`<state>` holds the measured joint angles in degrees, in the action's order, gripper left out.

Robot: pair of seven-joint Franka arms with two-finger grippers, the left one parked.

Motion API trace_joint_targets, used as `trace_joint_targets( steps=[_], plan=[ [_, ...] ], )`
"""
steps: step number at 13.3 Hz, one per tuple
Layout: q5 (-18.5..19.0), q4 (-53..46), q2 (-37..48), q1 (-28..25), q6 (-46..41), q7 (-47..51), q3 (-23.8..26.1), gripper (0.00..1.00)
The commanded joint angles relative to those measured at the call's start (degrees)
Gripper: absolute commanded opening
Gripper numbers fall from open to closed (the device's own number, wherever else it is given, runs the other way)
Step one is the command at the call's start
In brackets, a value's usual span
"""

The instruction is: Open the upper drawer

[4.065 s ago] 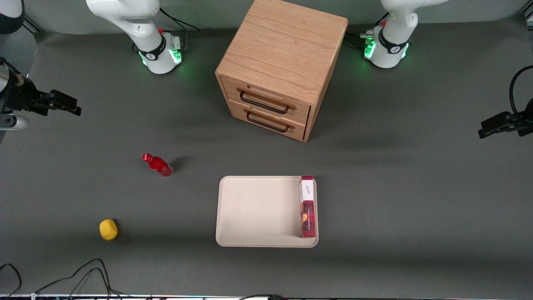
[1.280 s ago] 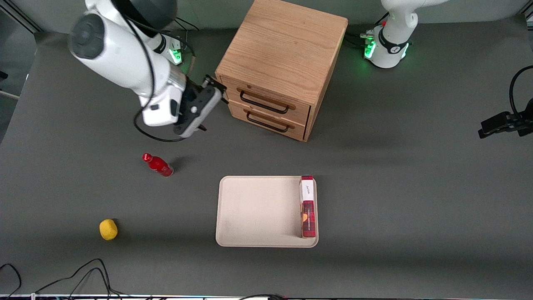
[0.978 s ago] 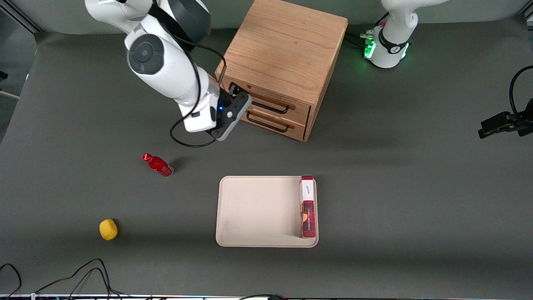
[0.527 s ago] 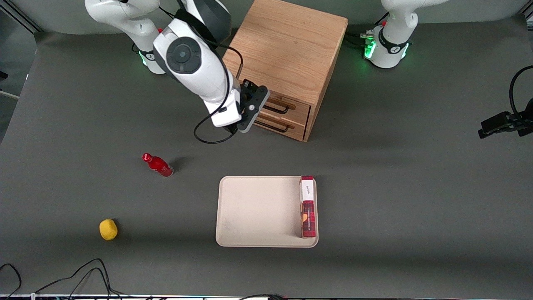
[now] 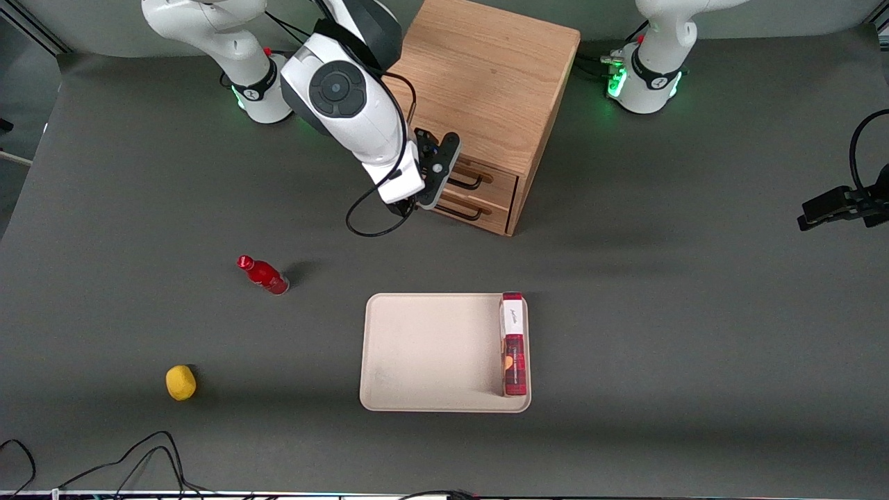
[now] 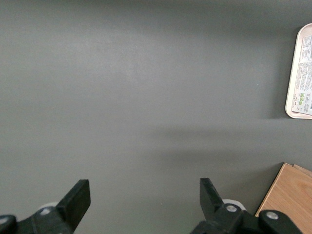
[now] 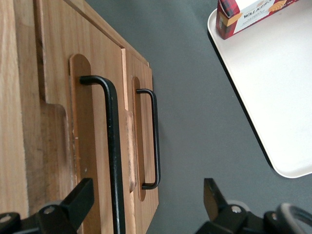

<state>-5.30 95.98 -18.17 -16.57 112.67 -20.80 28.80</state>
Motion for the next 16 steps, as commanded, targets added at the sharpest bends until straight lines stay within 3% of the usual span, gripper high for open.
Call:
trace_joint_targets(
  steps=[1, 16],
  plan=[
    [0.65, 0.35, -0.81, -0.49, 2.28, -0.65, -0.24, 1.0],
    [0.64, 0.35, -5.46, -0.57, 7.48, 3.48, -0.32, 1.0]
  ],
)
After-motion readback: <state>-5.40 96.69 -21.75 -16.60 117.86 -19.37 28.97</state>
